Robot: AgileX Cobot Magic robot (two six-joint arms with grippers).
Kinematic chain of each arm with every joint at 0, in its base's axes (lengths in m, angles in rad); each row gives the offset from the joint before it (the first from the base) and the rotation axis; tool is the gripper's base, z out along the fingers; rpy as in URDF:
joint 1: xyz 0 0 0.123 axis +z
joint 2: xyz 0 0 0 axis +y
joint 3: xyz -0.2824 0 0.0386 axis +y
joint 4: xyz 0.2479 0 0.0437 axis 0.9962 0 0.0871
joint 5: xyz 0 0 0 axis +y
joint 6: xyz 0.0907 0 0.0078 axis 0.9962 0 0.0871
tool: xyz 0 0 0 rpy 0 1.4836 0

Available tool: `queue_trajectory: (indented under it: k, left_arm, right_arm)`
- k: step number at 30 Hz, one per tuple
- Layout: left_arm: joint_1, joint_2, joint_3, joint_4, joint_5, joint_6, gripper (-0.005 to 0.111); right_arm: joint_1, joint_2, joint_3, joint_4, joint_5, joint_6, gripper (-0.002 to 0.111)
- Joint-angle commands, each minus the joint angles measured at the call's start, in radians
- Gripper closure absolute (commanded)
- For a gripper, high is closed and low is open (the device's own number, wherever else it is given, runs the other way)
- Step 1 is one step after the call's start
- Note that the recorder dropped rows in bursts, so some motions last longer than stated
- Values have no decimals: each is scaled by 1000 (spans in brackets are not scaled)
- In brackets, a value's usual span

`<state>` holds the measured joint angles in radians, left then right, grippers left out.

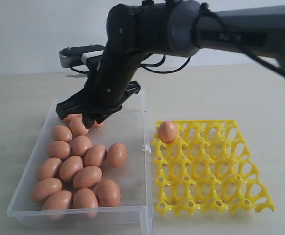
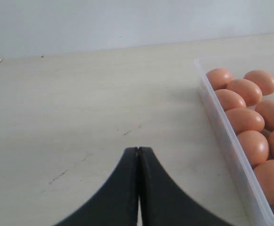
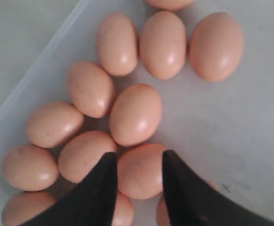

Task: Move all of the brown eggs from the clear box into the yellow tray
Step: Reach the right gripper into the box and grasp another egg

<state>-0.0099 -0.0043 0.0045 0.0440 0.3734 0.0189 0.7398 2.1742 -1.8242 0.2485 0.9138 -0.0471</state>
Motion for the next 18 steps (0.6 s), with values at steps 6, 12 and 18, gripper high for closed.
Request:
queue_trajectory:
  k: [6,12,18]
  left_arm:
    - [1,4,-5,3,-5,4,107]
    - [1,4,-5,3,-5,4,107]
    - [1,4,-5,3,-5,4,107]
  right_arm:
    - [23,158,-224,35,131,18,52]
    - [23,241,-314,-45,167,47,52]
    - [23,297,-357,-71,157,47,52]
